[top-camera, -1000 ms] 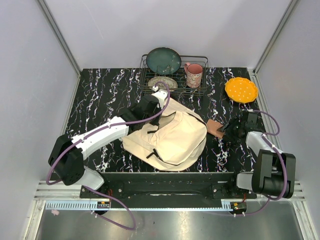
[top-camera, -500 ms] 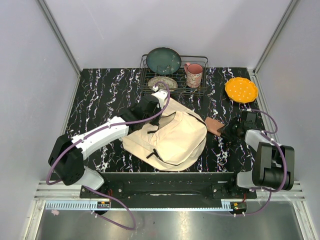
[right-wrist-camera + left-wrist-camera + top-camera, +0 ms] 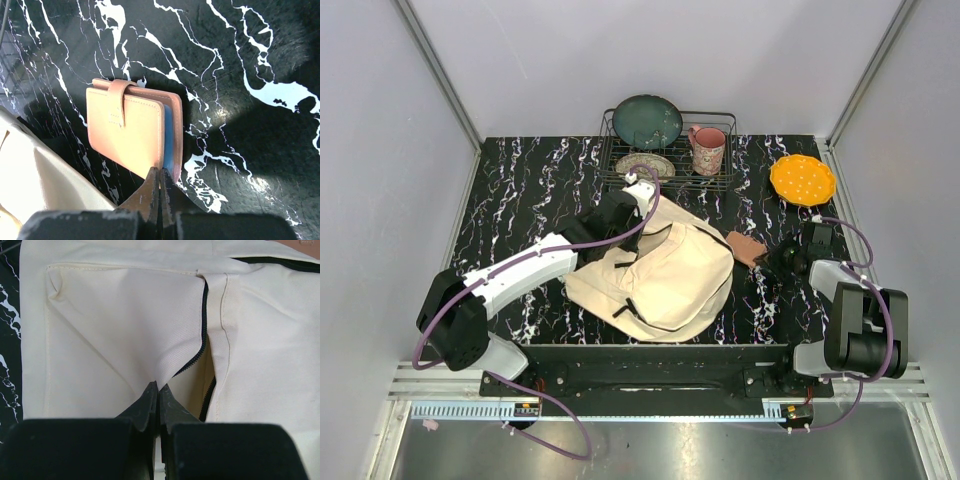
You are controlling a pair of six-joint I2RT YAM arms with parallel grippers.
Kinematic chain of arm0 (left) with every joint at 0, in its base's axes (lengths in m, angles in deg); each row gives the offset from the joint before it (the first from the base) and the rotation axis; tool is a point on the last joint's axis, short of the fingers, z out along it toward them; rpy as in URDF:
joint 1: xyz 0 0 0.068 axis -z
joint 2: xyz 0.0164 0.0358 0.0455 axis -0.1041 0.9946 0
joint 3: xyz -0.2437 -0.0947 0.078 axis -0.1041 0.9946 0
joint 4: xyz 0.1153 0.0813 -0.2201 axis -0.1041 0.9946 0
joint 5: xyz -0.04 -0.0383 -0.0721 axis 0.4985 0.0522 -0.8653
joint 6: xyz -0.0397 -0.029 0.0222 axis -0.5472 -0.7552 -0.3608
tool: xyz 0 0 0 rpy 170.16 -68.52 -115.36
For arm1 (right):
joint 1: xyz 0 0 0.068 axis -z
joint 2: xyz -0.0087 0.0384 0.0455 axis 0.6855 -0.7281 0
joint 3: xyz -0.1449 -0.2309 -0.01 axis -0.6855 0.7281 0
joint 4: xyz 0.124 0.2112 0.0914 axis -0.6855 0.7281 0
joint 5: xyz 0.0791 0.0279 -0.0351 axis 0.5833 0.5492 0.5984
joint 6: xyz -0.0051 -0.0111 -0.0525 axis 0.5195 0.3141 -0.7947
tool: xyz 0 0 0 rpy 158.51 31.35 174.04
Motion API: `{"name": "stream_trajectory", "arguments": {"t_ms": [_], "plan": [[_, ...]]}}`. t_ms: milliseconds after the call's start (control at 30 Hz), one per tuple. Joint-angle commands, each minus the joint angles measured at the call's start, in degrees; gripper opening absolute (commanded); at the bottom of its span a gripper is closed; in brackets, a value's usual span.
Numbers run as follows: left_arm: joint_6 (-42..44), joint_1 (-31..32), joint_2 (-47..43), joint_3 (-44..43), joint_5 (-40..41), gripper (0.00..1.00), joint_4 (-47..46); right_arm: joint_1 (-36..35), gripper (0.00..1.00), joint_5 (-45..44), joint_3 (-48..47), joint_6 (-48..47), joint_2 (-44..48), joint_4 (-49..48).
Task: Pack the student bag
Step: Pick up the personal item from the center of the board.
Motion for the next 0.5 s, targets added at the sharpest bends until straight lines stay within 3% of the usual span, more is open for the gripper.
{"name": "stream_trajectory", "arguments": {"t_ms": [0,233,467], "plan": [[-0.19,-0.04,-1.87,-0.41,-1.86,0.00,-4.66,0.29,0.00,2.27,-0.07,-0.66,-0.30,-2.26],[-0.19,-0.13,-2.22,-0.41,-1.52,0.00,-4.22,0.29,0.00,3.07,-0.07,1.80,8.90,-0.42],[-0.37,-0.05,-2.23,-0.06,-1.34,0.00,-4.13,0.37,0.00,-1.68,-1.82,2.16,19.91,7.92]]}}
